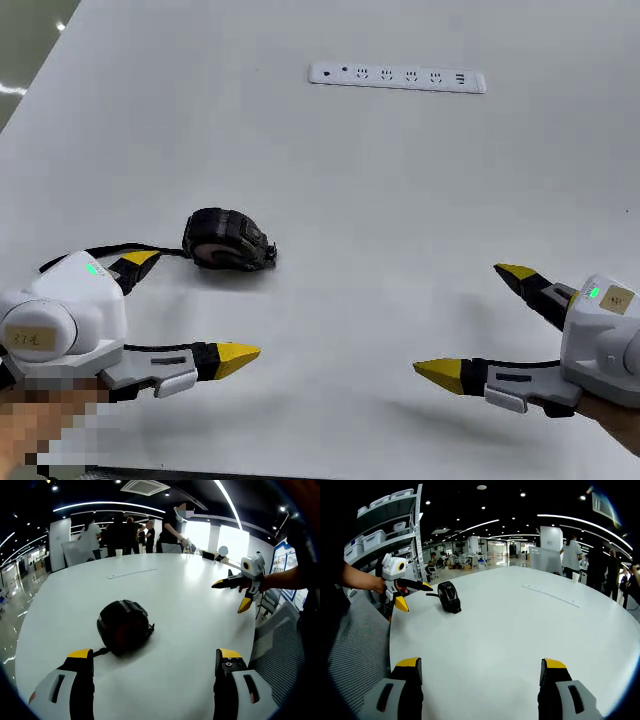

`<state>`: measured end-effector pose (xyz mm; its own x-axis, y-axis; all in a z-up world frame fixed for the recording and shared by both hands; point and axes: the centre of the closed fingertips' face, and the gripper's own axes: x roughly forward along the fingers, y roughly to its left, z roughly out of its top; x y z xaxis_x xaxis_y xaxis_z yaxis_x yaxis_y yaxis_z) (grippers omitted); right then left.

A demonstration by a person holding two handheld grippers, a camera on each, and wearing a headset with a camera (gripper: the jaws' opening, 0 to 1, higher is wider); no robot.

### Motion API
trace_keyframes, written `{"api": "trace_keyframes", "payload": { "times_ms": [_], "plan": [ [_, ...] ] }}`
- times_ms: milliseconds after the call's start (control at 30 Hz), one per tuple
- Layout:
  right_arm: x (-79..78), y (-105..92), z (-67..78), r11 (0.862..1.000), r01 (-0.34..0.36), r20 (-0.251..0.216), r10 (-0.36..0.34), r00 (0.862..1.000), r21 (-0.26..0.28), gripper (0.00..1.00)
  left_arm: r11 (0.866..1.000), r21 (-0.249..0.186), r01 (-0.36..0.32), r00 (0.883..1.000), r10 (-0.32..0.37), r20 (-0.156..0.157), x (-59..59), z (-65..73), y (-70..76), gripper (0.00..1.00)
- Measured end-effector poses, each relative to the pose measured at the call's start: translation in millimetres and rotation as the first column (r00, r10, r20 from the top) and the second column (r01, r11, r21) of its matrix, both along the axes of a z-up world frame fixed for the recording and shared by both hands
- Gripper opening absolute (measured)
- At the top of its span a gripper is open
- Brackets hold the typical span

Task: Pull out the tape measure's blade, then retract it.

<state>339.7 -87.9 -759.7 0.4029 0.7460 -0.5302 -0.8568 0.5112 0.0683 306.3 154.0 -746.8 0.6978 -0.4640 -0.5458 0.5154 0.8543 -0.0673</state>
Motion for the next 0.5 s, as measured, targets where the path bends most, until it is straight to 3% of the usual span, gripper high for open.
{"api": "trace_keyframes", "payload": {
  "times_ms": [333,500],
  "plan": [
    [-2.6,1.8,1.0,1.000,0.000,-0.005,0.000,1.000,0.005,0.99,1.000,-0.021,0.000,1.000,0.000,0.004,-0.5,2.6,-1.2,0.99],
    [-2.2,1.9,2.2,1.000,0.003,-0.004,-0.003,1.000,0.010,0.99,1.000,-0.006,-0.017,1.000,0.017,0.003,0.2,1.6,3.3,0.99]
  ]
}}
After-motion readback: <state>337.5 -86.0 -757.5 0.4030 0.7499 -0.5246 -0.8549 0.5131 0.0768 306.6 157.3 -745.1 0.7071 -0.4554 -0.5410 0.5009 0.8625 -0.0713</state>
